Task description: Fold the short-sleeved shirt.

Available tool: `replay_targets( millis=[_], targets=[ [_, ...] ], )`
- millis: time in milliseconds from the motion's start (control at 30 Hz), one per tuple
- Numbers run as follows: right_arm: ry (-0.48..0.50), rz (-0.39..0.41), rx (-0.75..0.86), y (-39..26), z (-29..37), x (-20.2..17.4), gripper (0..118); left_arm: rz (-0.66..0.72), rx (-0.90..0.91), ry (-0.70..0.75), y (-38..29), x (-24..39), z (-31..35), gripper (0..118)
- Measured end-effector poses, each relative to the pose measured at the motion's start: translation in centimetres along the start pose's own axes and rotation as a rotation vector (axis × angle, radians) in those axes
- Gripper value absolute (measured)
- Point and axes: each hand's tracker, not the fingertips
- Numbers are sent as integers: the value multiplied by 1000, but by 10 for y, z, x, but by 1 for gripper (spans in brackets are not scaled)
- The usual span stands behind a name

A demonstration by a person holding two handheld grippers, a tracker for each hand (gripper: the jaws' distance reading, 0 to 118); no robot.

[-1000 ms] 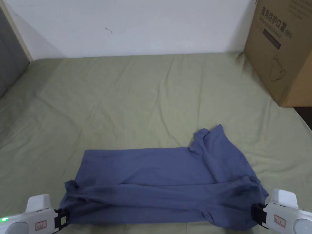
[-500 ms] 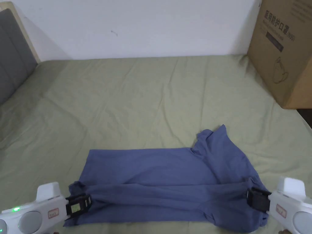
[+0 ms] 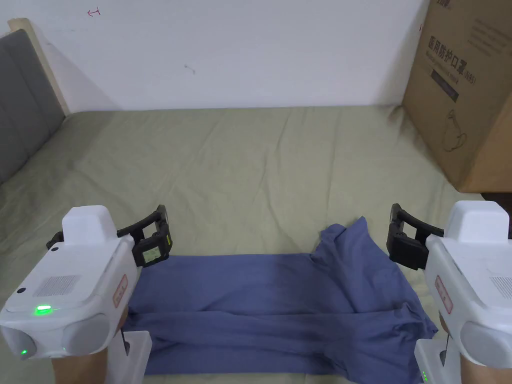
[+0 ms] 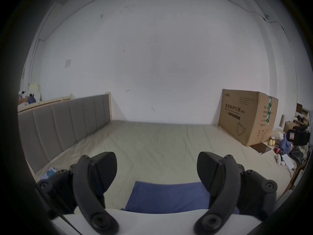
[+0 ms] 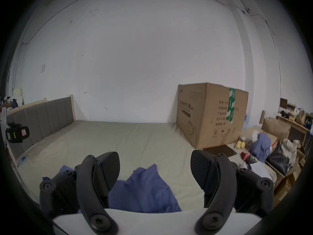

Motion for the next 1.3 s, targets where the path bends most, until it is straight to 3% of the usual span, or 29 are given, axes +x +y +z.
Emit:
replay_targets(
  millis=[100, 167, 200, 233, 567, 767, 1033, 1100, 1167, 1233, 1300],
  targets=[
    [6, 6, 18, 2, 1, -6, 77, -42, 18, -7, -5, 8, -1, 74],
    [10, 4, 23, 2, 0, -7, 46, -45, 27, -27, -11, 9, -2, 25],
    [11, 4, 25, 2, -1, -7, 25, -43, 28, -36, -13, 10, -2, 5],
    [6, 7, 19, 2, -3, -8, 0, -45, 26, -37, -14, 11, -2, 0],
    [37, 1, -42, -4, -35, -3, 0, -13, -164, -76, -19, -9, -62, 0],
    [29, 14, -76, -7, -67, -2, 0, -31, -374, -96, -33, -36, -137, 0],
    [23, 32, -133, -17, -110, -7, 0, 96, -711, -102, -75, -70, -248, 0],
    [24, 39, -150, -22, -120, -9, 0, 113, -751, -86, -93, -76, -271, 17],
    [23, 40, -168, -27, -130, -10, 0, 92, -825, -57, -107, -79, -291, 67],
    [26, 42, -186, -32, -139, -12, 0, 64, -881, -21, -119, -83, -304, 99],
    [27, 41, -200, -37, -146, -13, 0, 68, -897, -8, -130, -86, -314, 100]
  ],
)
